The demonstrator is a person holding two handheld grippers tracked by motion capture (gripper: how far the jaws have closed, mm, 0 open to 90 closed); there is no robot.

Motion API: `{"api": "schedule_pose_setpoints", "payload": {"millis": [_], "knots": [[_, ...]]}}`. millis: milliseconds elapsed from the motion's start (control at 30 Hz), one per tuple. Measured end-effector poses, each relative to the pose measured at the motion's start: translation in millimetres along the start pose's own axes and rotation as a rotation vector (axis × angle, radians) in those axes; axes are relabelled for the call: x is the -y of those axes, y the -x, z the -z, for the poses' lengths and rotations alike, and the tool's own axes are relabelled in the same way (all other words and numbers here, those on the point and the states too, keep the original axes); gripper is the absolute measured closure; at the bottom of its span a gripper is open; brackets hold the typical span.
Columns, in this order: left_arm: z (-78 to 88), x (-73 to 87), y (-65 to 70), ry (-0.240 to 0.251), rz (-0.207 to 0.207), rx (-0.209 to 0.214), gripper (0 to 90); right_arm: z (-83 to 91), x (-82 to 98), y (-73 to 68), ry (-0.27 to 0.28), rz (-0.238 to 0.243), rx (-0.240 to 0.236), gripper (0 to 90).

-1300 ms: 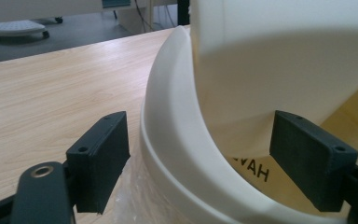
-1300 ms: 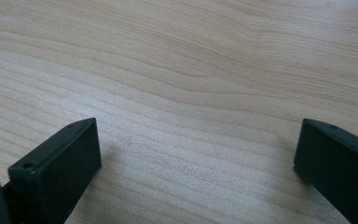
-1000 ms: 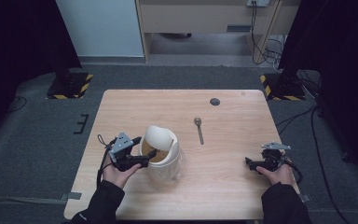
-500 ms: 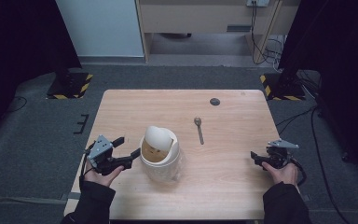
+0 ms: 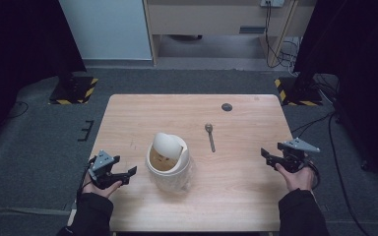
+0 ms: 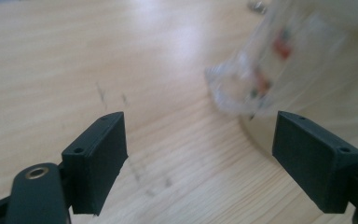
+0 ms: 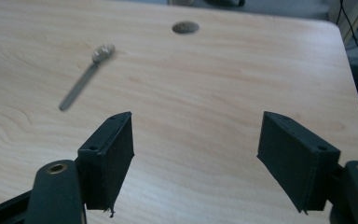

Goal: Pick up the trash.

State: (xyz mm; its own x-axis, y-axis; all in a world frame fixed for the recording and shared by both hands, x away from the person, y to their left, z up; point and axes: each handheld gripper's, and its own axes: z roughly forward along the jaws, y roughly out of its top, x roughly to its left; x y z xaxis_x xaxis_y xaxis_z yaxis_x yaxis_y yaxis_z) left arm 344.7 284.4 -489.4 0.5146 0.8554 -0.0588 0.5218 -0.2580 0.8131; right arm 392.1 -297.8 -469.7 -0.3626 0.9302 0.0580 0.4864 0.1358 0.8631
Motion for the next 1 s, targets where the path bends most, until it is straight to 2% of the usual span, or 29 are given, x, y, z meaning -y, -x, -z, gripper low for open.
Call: {"api": "schedule_pose_setpoints", "payload": {"millis": [133,233,300,400,433,467,500,533,700,1000], "knots": [[-11.1,5.2,-6.8,-0.062,-0.002,-0.008,17.0,6.3,-17.5,-7.8,0.055,0.015,0.003,26.9],[-17.2,7.8,-7.6,-0.095,-0.017,-0.009,16.7,11.9,-32.3,-12.2,0.105,0.019,0.004,27.3],[-20.8,9.5,-6.6,-0.117,-0.029,-0.005,16.7,13.3,-39.3,-14.9,0.118,0.025,0.001,27.7],[-25.5,11.8,-5.1,-0.146,-0.037,0.004,16.6,14.4,-47.3,-18.3,0.129,0.031,-0.001,27.8],[-26.7,12.3,-4.7,-0.155,-0.042,0.004,16.6,15.1,-56.1,-22.4,0.142,0.038,-0.004,27.9],[-27.7,12.8,-4.5,-0.163,-0.043,0.006,16.6,15.1,-56.1,-22.4,0.142,0.038,-0.004,27.9],[-28.7,13.5,-4.1,-0.169,-0.041,0.007,16.5,15.4,-65.6,-26.7,0.150,0.052,-0.010,27.9],[-29.4,13.9,-4.2,-0.176,-0.043,0.009,16.5,15.4,-65.6,-26.7,0.150,0.052,-0.010,27.9],[-32.5,16.9,-4.0,-0.207,-0.044,0.009,16.4,14.8,-90.8,-41.3,0.167,0.078,-0.025,28.2],[-35.6,19.3,-3.4,-0.234,-0.043,0.017,15.2,3.5,-113.3,-64.3,0.177,0.104,-0.046,28.9]]}}
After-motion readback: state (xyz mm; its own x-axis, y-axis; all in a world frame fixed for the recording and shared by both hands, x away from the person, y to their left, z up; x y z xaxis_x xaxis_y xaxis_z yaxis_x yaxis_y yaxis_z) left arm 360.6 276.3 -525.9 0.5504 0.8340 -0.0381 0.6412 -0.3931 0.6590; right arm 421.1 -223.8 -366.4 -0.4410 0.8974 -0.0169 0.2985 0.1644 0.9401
